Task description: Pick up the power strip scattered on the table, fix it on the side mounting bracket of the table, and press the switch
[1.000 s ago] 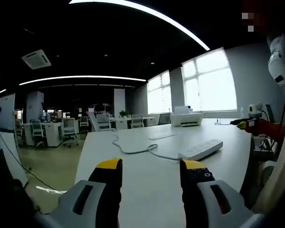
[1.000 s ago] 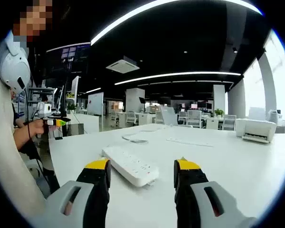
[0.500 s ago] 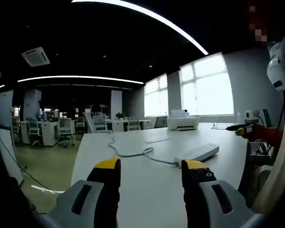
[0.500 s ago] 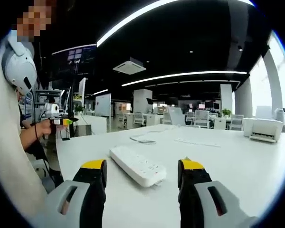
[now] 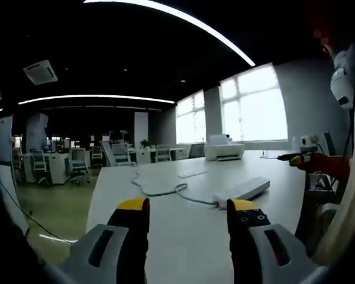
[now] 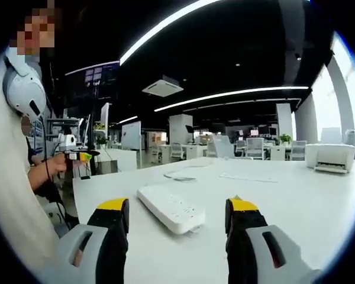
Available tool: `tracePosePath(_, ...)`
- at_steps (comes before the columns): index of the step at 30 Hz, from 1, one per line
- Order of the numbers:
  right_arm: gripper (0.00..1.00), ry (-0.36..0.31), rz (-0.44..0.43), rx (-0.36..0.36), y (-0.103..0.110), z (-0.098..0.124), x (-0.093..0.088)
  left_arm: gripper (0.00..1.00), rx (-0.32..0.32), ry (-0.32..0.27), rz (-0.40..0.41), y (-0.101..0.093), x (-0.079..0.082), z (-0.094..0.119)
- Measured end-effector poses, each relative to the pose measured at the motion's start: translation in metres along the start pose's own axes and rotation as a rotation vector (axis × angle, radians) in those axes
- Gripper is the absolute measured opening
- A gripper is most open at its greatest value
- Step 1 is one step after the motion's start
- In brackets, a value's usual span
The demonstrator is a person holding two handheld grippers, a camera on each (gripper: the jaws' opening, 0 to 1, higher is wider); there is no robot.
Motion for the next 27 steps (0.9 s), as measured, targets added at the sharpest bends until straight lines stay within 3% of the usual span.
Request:
tracePosePath(8, 0.66, -0.042, -0.021, 0.027, -0.006, 0.001, 0.003, 0.57, -0.009, 0.002, 0.005, -0.002, 0.002, 0.0)
tracePosePath(15, 0.7, -0.018, -0.011, 0.072, -0.013, -0.003, 0.001, 0.57, -0.008, 0.003, 0.003, -0.005, 0.003, 0.001)
tracePosePath(21, 0.7, -0.036, -0.048, 0.1, -0.016, -0.006, 0.0, 0.57, -0.003, 0.001, 0.006, -0.009, 0.004, 0.006)
tracePosePath(27, 0.7, 0.001, -0.041, 0.118, -0.021, -0.01, -0.004, 0.57, 0.022, -0.01, 0.015, -0.004, 0.007, 0.01)
Point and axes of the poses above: the point that each gripper's makers call its tool centre point, and the gripper's own axes: z roughly backward along the fingers, y roughly to its left, x roughly out of its top, the point moved 6 cm from there along z, roughly backward along the fingers, and after that the axes turned 13 degrees about -y, right-handed, at the moved point
